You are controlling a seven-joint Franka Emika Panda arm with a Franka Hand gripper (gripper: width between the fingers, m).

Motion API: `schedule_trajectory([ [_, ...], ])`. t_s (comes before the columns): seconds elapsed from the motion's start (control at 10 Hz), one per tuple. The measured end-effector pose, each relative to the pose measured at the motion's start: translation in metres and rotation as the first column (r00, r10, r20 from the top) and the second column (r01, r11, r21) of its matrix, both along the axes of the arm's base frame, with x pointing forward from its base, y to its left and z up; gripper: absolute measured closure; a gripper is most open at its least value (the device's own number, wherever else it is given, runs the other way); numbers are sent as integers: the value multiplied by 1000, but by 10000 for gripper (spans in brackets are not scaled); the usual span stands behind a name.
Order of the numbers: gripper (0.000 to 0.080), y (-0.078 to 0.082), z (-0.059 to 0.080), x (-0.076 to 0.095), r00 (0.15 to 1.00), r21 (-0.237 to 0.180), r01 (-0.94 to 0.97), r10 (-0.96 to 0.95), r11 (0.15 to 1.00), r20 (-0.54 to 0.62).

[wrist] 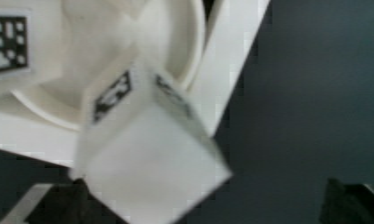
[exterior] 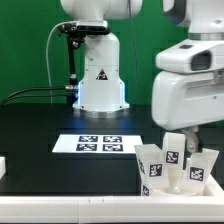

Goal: Assemble stool

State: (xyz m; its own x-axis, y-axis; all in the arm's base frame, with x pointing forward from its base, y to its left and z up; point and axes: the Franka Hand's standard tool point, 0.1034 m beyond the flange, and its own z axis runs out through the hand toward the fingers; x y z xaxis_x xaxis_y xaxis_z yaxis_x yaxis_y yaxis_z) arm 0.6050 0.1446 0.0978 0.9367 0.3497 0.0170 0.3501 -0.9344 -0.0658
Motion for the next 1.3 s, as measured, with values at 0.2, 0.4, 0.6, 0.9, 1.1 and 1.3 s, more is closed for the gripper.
schedule_trajectory([
  [0.2,151,-5,5,2,995,-8,-97,97,995,35],
  [0.4,151,-9,4,3,974,-27,-222,223,975,39],
  [0.6,151,-14,3,3,936,-48,-349,351,936,39],
  [0.9,151,-21,-13,2,812,-78,-583,583,808,-31],
  [1.1,151,-20,-24,-2,822,-80,-569,568,818,-40],
  [1.3,151,-24,-28,-1,841,-85,-541,540,837,-31],
])
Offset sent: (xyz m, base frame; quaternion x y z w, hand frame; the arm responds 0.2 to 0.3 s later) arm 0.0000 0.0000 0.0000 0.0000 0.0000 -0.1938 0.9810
